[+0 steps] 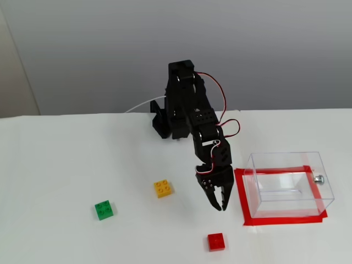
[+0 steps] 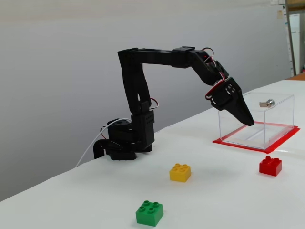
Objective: Pick the red lego brick and place it into the transparent box
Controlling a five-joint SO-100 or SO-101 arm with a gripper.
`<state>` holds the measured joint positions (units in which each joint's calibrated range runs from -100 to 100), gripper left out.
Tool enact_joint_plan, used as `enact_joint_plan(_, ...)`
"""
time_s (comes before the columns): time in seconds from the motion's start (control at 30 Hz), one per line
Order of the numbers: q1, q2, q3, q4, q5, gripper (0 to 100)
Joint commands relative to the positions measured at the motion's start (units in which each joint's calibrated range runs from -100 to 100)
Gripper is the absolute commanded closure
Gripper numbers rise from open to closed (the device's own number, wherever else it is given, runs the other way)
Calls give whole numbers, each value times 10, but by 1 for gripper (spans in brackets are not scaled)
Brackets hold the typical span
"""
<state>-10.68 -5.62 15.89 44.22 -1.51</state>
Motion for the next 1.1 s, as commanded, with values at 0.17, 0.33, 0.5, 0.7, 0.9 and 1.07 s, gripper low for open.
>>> enact_joint_plan(0.17, -1, 61, -66, -19, -3, 91)
enact_joint_plan(0.33, -3, 74, -65, -19, -3, 71)
enact_joint_plan(0.5, -8, 74, -62, -36, -3, 64)
enact_joint_plan(0.7, -13, 104, -72, -86, -3, 65)
enact_joint_plan(0.9, -31, 133, -86, -96, -4, 65)
enact_joint_plan(1.07, -44, 162, -86, -119, -4, 65)
